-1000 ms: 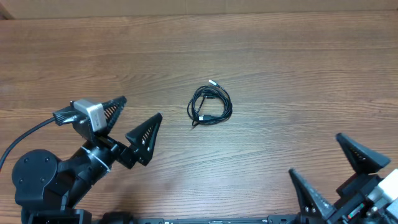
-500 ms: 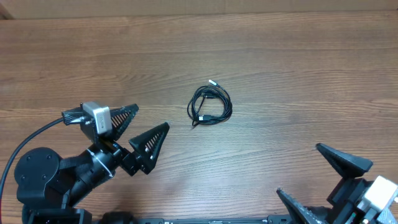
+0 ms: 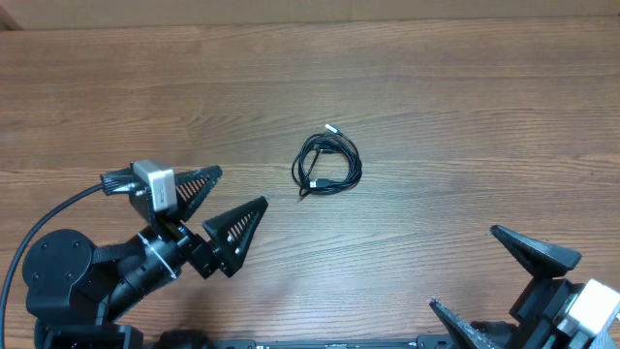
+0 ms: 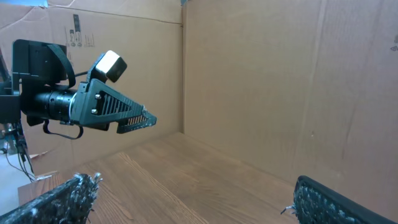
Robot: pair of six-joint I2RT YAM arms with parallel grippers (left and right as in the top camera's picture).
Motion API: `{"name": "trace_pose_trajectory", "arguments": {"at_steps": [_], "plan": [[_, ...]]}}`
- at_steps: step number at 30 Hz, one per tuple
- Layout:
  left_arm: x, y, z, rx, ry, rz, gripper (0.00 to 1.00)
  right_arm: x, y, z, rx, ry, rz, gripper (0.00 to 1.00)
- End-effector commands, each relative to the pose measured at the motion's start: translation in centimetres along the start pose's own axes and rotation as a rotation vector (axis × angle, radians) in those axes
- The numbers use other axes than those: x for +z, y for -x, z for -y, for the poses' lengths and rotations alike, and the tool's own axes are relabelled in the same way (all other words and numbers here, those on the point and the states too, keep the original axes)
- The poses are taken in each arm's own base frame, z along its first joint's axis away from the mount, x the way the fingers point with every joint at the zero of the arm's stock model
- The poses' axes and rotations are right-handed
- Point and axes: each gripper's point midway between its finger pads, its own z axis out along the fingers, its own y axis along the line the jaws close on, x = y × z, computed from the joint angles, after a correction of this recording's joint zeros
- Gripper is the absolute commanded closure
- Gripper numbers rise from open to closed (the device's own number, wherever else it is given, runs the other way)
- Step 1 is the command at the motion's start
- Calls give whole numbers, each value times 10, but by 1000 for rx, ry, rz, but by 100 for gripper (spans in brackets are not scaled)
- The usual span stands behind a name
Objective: Untangle cables
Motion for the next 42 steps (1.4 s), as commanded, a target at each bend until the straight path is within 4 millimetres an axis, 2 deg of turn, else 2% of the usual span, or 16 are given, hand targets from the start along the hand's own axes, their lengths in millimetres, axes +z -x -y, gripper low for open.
{"name": "trace_pose_trajectory", "arguments": {"at_steps": [1,17,23,26,33,37,42], "plan": [[-3,0,19,8,-86,-23,0,-2,7,-4,-12,7,12,0],[-3,0,19,56,-85,-20,0,-2,0,-1,18,-7,-10,0],[-2,7,14,97,-50,12,4,-7,-8,39,197,-239,-7,0],[-2,12,16,118,-53,31,6,-10,-7,51,271,-312,19,0],[-5,25,22,101,-66,73,11,-14,-8,63,506,-384,74,0],[-10,36,35,90,-87,101,12,-16,-11,67,532,-407,71,0],[-20,50,53,158,-100,138,13,-20,-16,76,570,-471,82,0]]}}
